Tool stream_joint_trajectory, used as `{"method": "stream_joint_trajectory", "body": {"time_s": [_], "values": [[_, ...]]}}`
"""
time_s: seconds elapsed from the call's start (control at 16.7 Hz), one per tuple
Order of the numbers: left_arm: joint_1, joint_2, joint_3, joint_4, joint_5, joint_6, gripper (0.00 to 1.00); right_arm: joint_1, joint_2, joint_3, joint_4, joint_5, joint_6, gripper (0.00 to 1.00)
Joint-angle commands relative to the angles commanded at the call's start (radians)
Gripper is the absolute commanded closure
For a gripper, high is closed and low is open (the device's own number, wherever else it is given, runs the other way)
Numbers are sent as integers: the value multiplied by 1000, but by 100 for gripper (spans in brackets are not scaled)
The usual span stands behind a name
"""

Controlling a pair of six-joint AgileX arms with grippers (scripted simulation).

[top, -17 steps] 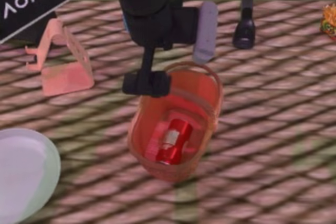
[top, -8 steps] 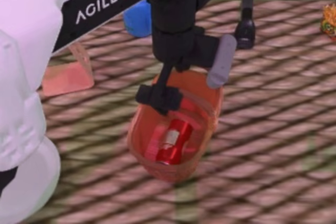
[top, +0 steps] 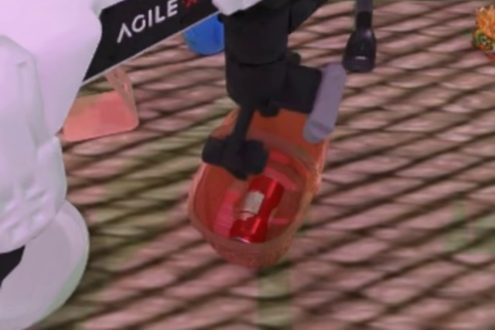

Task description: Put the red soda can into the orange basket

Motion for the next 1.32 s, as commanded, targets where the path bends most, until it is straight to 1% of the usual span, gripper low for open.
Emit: {"method": "stream_joint_trajectory", "body": {"time_s": [0.24, 1.02, 1.08, 1.32], "values": [[0, 0, -6, 5, 0, 0, 0, 0, 0, 0, 0, 0, 0, 0], [0, 0, -6, 5, 0, 0, 98, 0, 0, 0, 0, 0, 0, 0], [0, 0, -6, 5, 0, 0, 100, 0, 0, 0, 0, 0, 0, 0], [0, 0, -6, 5, 0, 0, 100, 0, 0, 0, 0, 0, 0, 0]]}}
